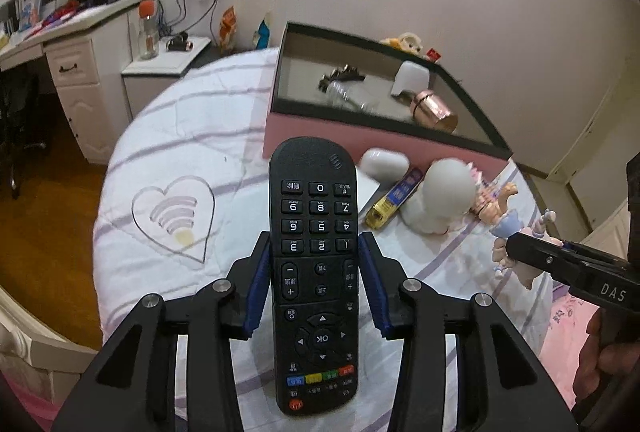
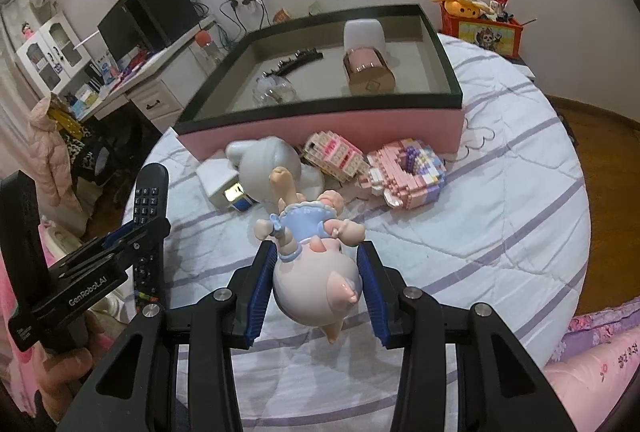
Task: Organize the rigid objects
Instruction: 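Grasp the black remote with the left tool while the right tool holds the pig, then carry the remote into the pink box with the left tool while the right tool places the pig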
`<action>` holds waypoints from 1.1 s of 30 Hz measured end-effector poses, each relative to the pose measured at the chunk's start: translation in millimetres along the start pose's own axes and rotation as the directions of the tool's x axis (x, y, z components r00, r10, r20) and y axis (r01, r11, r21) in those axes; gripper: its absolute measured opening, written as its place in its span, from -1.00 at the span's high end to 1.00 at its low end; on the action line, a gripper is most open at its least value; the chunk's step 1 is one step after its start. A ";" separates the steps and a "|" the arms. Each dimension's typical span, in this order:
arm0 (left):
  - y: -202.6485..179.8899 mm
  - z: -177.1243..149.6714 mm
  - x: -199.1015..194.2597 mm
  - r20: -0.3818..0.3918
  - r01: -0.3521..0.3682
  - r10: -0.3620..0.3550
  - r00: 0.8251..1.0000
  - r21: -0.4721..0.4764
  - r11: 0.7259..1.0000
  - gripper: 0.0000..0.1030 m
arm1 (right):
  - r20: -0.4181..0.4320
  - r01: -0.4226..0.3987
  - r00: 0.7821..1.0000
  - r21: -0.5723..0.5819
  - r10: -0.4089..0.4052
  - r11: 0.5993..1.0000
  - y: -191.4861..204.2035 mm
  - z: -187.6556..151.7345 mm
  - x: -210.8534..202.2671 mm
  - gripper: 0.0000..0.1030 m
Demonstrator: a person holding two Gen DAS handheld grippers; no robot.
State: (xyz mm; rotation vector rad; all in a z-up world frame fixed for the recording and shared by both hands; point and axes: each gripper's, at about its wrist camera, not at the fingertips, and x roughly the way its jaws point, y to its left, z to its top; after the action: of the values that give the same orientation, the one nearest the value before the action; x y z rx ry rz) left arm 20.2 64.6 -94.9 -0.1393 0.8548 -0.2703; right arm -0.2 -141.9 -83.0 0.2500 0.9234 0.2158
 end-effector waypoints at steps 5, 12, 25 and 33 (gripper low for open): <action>-3.4 10.3 -14.5 0.048 0.004 -0.005 0.999 0.017 1.000 0.20 | 0.030 -0.015 0.999 -0.004 0.015 1.000 3.6 6.2 -8.6 0.17; -9.8 31.8 -30.5 0.106 0.018 -0.023 0.994 0.052 0.998 0.68 | 0.082 -0.017 0.996 -0.012 0.018 1.000 5.2 22.6 -23.2 0.17; -11.3 32.0 -0.2 0.024 0.013 -0.015 1.000 0.067 0.998 0.36 | 0.094 -0.007 0.996 -0.026 0.010 1.000 3.1 37.2 -21.7 0.17; -4.5 6.6 21.8 -0.045 -0.135 0.135 0.990 0.004 0.991 -0.99 | 0.061 -0.006 0.998 -0.011 0.007 1.000 -2.4 33.9 -11.2 0.17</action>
State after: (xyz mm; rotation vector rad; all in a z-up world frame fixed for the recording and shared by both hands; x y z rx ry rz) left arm 38.0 54.0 -105.3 -0.0748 0.9049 -0.1477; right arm 20.8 -151.5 -55.7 0.2485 0.8609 0.2181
